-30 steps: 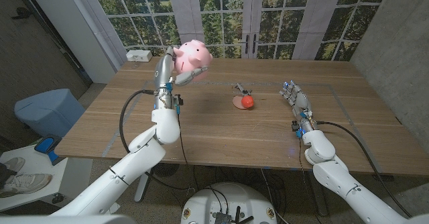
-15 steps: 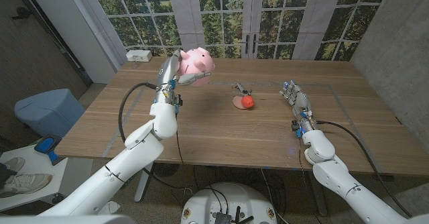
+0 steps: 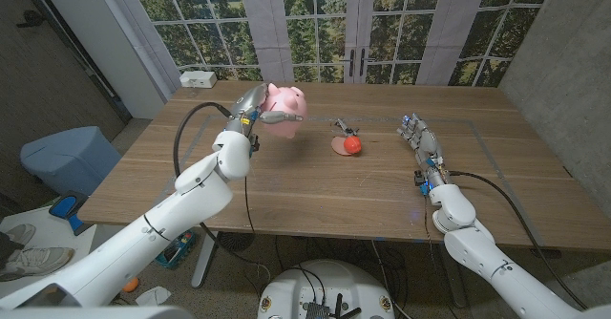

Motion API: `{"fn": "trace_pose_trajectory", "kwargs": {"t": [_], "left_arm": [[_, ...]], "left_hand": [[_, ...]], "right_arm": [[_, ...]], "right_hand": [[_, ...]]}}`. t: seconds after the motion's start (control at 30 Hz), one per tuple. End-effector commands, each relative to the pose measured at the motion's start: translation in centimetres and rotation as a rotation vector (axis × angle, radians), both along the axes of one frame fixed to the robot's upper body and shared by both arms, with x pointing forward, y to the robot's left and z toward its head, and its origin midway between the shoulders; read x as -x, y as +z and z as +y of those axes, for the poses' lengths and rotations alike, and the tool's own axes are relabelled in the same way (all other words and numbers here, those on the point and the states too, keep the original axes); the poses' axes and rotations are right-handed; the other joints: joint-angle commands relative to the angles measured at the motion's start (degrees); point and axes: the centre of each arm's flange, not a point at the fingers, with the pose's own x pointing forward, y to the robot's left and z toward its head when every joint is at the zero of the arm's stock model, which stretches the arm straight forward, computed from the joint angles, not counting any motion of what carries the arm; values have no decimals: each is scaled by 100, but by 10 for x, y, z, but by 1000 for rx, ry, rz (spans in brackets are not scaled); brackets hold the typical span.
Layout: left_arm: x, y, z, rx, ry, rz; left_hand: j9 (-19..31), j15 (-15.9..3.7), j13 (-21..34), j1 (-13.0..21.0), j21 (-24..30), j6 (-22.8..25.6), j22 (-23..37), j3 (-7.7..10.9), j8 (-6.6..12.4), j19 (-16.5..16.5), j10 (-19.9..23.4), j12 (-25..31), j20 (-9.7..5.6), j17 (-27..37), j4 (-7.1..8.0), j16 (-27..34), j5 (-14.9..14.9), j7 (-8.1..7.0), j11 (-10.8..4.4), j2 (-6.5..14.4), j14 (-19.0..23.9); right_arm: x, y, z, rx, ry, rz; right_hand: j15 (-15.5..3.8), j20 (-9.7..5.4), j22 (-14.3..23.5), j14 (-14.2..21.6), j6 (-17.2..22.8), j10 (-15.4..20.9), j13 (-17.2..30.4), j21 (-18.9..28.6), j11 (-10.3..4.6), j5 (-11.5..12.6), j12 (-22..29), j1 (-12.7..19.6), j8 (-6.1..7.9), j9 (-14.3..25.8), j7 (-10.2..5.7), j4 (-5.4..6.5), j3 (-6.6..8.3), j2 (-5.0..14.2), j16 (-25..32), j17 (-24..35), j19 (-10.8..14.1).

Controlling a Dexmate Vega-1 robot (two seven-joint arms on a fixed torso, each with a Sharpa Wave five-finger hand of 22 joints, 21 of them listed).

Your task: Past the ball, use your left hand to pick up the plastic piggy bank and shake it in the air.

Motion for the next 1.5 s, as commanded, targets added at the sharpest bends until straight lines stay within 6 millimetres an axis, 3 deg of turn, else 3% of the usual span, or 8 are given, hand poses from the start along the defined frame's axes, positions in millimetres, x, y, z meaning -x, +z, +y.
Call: {"fn": "trace_pose_trajectory", "kwargs": {"t": [0.03, 0.57, 1.3, 1.5], "left_arm": [[-6, 8, -1, -55, 29, 99], [-9, 10, 3, -31, 9, 40], [10, -15, 10, 240, -78, -484], [12, -21, 11, 292, -86, -554]], "left_hand": [[167, -2817, 340, 2408, 52, 2730, 21, 318, 122, -514, 2522, 7, -1284, 20, -12, -10, 41, -1310, -2465, 2406, 2202], [183, -2817, 360, 2403, 104, 2722, 6, 336, 124, -545, 2527, -32, -1280, 35, -11, -29, 50, -1304, -2465, 2403, 2202], [172, -2819, 368, 2395, 185, 2730, -11, 363, 113, -607, 2557, -104, -1285, 33, -9, -78, 51, -1357, -2476, 2399, 2199], [172, -2820, 359, 2391, 206, 2737, -14, 367, 114, -631, 2585, -124, -1285, 33, -10, -88, 48, -1360, -2477, 2395, 2208]], "right_arm": [[-4, 2, 2, 3, -1, 4], [-11, 4, 5, -1, -1, 15], [-12, 3, 4, -4, 1, 15], [-11, 3, 3, -1, 1, 13]], "right_hand": [[0, 4, 20, 10, 47, 46, 15, -29, 1, 1, 15, -25, 10, 13, 4, -31, 4, 26, 43, -1, 20], [2, 8, 20, 7, 46, 50, 15, -29, 1, 1, 16, -30, 9, 13, 5, -37, 5, 28, 44, -6, 22], [-13, 10, 20, 5, 42, 52, 15, -29, 9, 2, 17, -36, 7, 13, 2, -45, 7, 29, 47, -13, 24], [-4, 10, 20, 8, 46, 46, 15, -30, -3, 2, 15, -37, 9, 13, 3, -47, 8, 30, 49, -15, 23]]}}
